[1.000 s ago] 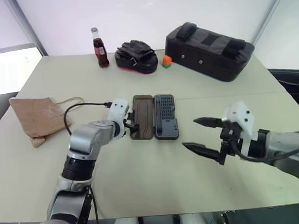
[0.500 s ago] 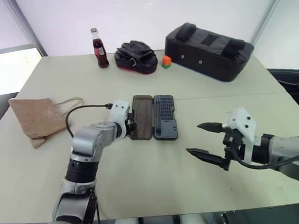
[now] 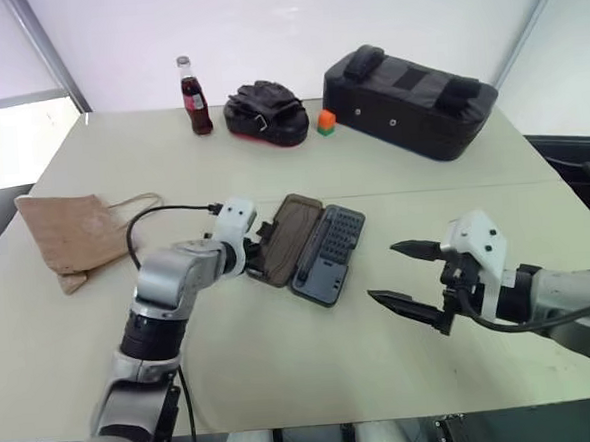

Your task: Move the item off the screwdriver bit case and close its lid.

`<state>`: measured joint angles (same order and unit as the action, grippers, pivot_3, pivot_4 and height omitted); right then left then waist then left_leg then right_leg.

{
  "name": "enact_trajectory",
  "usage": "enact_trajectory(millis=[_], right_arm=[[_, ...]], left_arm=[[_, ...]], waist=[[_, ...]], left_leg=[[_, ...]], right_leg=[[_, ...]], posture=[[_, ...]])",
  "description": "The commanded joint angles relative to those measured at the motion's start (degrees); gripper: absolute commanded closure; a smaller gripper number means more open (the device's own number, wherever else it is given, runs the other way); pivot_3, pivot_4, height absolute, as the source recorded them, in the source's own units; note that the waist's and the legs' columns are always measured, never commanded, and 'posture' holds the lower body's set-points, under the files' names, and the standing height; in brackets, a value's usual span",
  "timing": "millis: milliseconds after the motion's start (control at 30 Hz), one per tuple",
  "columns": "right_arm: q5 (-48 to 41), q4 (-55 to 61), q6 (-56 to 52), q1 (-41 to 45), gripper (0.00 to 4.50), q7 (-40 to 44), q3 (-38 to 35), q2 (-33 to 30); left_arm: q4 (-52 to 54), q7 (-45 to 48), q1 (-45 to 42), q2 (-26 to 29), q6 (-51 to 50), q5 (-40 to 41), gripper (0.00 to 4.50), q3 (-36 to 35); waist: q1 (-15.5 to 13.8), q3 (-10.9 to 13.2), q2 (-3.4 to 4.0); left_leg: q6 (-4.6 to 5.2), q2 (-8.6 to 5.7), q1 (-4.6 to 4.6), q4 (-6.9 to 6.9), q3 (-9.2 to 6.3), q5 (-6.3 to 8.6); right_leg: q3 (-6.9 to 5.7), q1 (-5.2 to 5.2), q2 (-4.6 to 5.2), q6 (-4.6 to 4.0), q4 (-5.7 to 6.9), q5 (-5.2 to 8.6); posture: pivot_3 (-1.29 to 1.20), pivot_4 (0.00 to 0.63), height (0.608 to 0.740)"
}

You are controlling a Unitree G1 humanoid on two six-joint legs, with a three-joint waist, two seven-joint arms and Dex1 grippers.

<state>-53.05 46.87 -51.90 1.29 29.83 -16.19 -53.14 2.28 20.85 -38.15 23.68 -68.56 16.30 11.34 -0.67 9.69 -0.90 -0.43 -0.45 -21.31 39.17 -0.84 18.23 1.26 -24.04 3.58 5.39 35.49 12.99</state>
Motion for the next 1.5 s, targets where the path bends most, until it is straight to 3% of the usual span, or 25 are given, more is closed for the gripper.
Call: enact_trajectory(millis=[33,167,400,567,733,1100,1500], right_arm=[[0.31,0.39,1.23,0.46,0.0,0.36,-1.13,-0.14],[1.94,1.35,0.71,-0.97,0.0,2.55,-0.77,-2.79],[3.12,3.69,0.15,-5.19,0.0,4.98,-3.24,-6.55],[2.47,4.11,-0.23,-6.49,0.0,4.94,-5.33,-6.57],[1.29,4.69,-0.93,-7.49,0.0,4.26,-7.31,-6.08],[0.43,5.23,-1.39,-9.21,0.0,3.8,-9.43,-6.25],[2.4,2.85,-0.19,-6.66,0.0,4.88,-6.27,-6.19]], left_arm=[[-8.07,8.28,-3.78,5.77,10.65,-4.97,4.48,6.56],[-19.45,21.07,-10.14,9.04,28.9,-10.62,4.48,14.67],[-40.67,32.69,-19.59,5.41,65.5,-21.92,4.48,21.41],[-50.44,41.62,-23.23,1.66,85.31,-23.8,4.48,21.21],[-57.17,46.91,-25.58,-0.05,98.25,-26.61,4.48,21.11],[-57.68,44.4,-25.11,0.85,91.92,-28.9,4.48,16.95],[-28.67,52.11,-10.91,7.34,75.71,-24.96,4.48,13.67]], waist=[[0.01,0.01,-0.01],[-0.04,0.03,0.0],[-0.27,0.05,-0.05],[-0.33,0.06,-0.07],[-0.03,0.08,-0.09],[0.0,0.09,-0.11],[-0.03,0.08,-0.09]], left_leg=[[0.0,0.0,-0.01,0.0,0.0,0.0],[0.0,0.05,-0.15,-0.02,0.08,0.0],[0.07,-0.02,-0.68,-0.02,0.08,0.04],[0.29,-0.06,-0.92,0.02,0.09,0.16],[0.61,-0.06,-1.02,0.01,0.12,0.35],[0.66,0.0,-0.92,0.09,0.15,0.37],[0.65,0.13,-0.84,0.11,0.16,0.37]], right_leg=[[-0.01,-0.01,-0.01,-0.01,0.0,0.0],[-0.01,-0.2,-0.02,-0.05,-0.05,-0.01],[-0.03,-0.48,0.09,-0.03,-0.36,-0.03],[-0.03,-0.66,0.13,0.17,-0.41,-0.14],[-0.07,-0.78,0.1,0.26,-0.42,-0.15],[-0.07,-0.78,-0.05,0.33,-0.22,-0.18],[-0.04,-0.77,-0.11,0.33,-0.09,-0.18]], posture=[[0.0,0.15,0.74],[0.0,0.15,0.74],[0.0,0.15,0.74],[0.0,0.15,0.74],[0.0,0.15,0.74],[0.0,0.15,0.74],[0.0,0.15,0.74]])
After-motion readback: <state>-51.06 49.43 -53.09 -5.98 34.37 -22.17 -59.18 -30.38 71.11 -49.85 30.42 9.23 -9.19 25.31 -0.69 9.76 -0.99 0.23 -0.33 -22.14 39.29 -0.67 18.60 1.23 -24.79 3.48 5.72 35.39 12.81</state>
